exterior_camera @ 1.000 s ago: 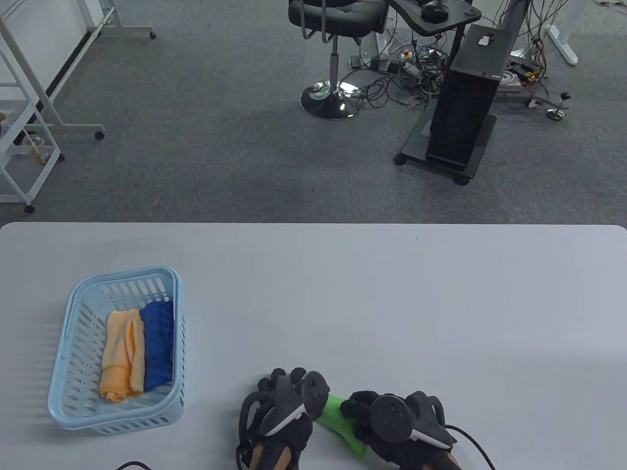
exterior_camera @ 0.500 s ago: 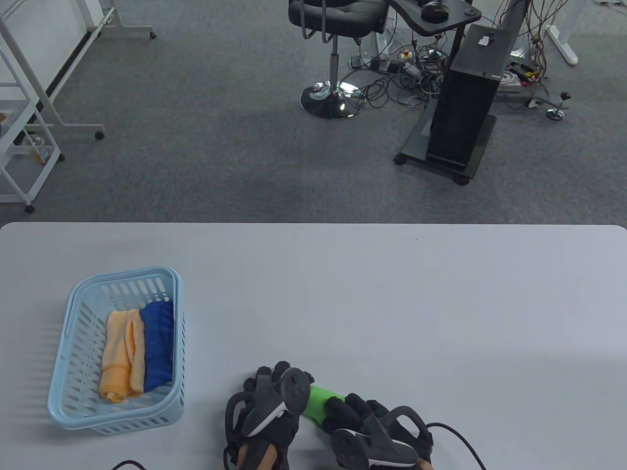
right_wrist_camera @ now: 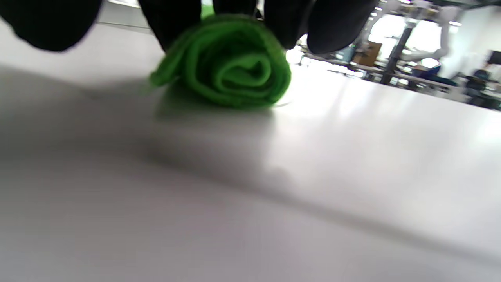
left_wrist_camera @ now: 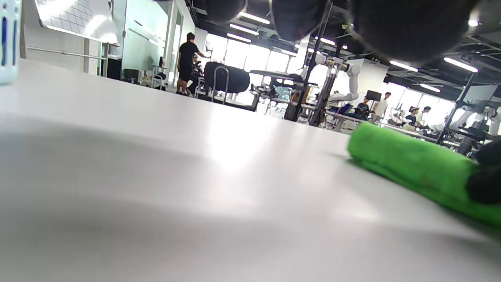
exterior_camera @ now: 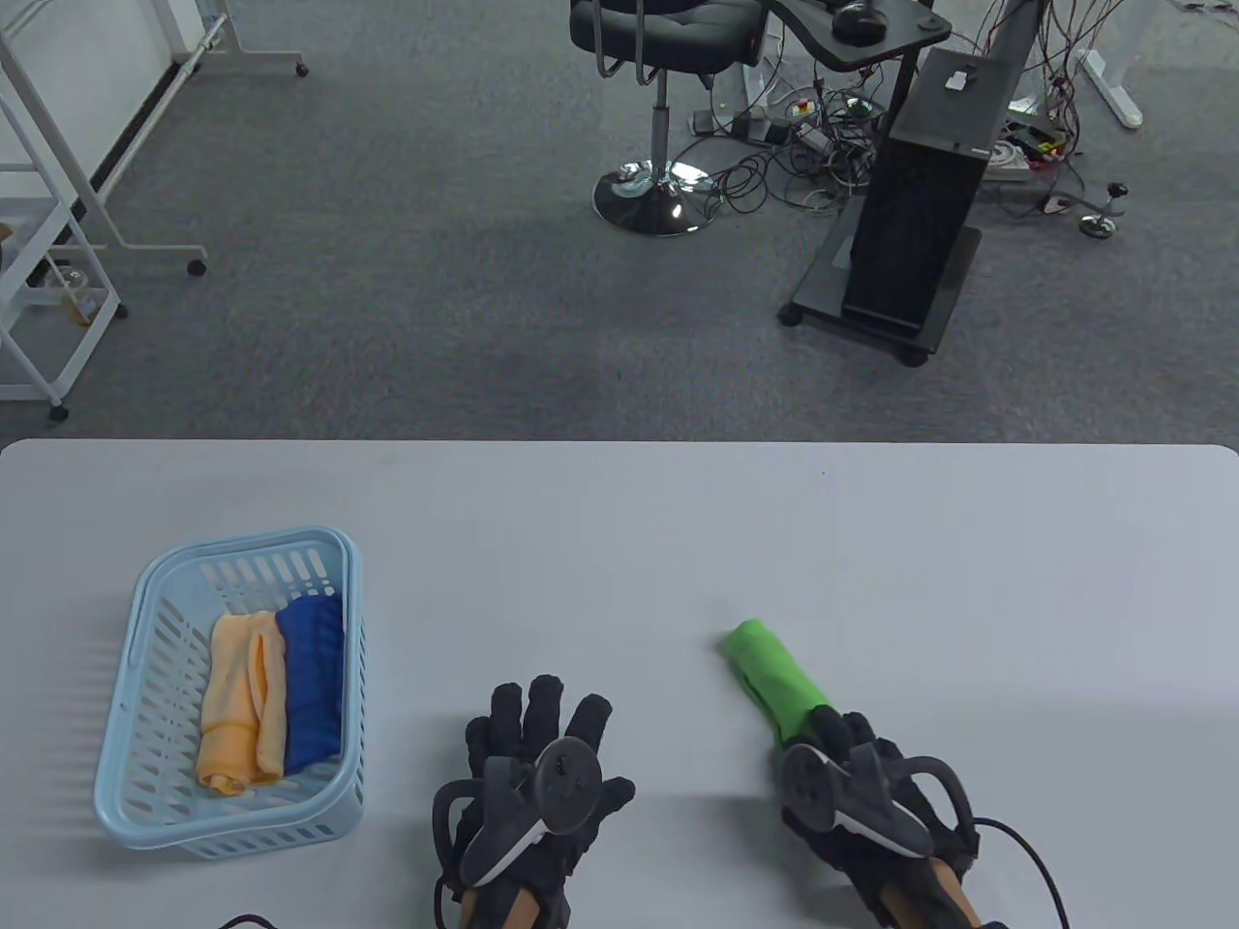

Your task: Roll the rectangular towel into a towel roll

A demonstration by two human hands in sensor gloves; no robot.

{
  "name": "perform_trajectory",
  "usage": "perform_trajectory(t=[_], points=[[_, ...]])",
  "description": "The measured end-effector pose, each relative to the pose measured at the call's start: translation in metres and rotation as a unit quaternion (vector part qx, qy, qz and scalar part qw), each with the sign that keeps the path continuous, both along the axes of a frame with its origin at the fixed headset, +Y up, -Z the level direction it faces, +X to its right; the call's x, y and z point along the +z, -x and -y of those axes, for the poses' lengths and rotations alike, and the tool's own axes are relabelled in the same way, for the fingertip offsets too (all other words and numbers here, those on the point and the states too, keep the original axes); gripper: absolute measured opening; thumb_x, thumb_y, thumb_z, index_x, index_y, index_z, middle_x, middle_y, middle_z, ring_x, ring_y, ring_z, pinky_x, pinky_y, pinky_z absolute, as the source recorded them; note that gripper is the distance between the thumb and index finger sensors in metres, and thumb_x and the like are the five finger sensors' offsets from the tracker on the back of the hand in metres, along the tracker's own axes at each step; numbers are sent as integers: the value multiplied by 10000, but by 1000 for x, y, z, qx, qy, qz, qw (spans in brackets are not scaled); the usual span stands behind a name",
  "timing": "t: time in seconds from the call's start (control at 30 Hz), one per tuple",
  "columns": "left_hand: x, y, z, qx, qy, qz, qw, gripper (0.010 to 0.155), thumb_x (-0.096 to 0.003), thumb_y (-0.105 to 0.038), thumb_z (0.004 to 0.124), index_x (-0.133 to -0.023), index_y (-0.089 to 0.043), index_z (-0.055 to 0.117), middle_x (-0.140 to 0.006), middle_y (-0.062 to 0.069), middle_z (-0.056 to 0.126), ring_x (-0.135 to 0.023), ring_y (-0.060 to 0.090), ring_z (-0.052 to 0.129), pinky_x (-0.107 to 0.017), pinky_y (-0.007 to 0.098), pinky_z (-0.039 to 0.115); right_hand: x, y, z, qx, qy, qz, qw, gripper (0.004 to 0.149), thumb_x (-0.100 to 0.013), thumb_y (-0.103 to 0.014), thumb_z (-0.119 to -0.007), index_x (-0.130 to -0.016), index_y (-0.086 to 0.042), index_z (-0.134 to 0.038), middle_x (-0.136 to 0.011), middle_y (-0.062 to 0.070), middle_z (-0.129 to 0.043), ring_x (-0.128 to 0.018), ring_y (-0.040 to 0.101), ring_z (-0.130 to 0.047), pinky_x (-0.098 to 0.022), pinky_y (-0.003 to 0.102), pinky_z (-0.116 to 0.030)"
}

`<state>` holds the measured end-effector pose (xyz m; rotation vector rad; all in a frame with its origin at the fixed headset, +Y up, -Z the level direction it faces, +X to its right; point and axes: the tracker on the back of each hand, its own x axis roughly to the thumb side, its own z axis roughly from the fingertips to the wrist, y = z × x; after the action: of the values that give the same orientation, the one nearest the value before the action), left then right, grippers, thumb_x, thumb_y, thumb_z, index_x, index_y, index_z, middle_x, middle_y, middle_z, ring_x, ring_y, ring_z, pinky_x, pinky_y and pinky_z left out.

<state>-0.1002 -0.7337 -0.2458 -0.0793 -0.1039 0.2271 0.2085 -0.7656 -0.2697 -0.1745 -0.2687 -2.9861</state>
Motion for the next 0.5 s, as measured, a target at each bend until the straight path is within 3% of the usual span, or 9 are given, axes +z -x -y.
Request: perform_trajectory(t=[0.23, 0.5], points=[[0, 2, -1, 1, 10, -3, 1000, 859, -312, -673, 717, -1099, -410, 494, -1213, 116, 326, -1087, 484, 258, -710, 716, 283, -19, -91, 4, -6, 34, 138, 990, 805, -279, -545, -703, -1007, -283, -480, -1053, 58, -204, -994, 376, -408, -697, 575, -517], [0, 2, -1, 2, 19, 0, 1000, 854, -313, -681, 712, -1092, -383, 529, -1214, 143, 296, -1085, 490, 244, -708, 719, 276, -32, -147, 7, -28, 59, 241, 968, 842, -284, -549, -698, -1024, -269, -409, -1056, 44, -115, -1004, 371, -297, -714, 591, -453]])
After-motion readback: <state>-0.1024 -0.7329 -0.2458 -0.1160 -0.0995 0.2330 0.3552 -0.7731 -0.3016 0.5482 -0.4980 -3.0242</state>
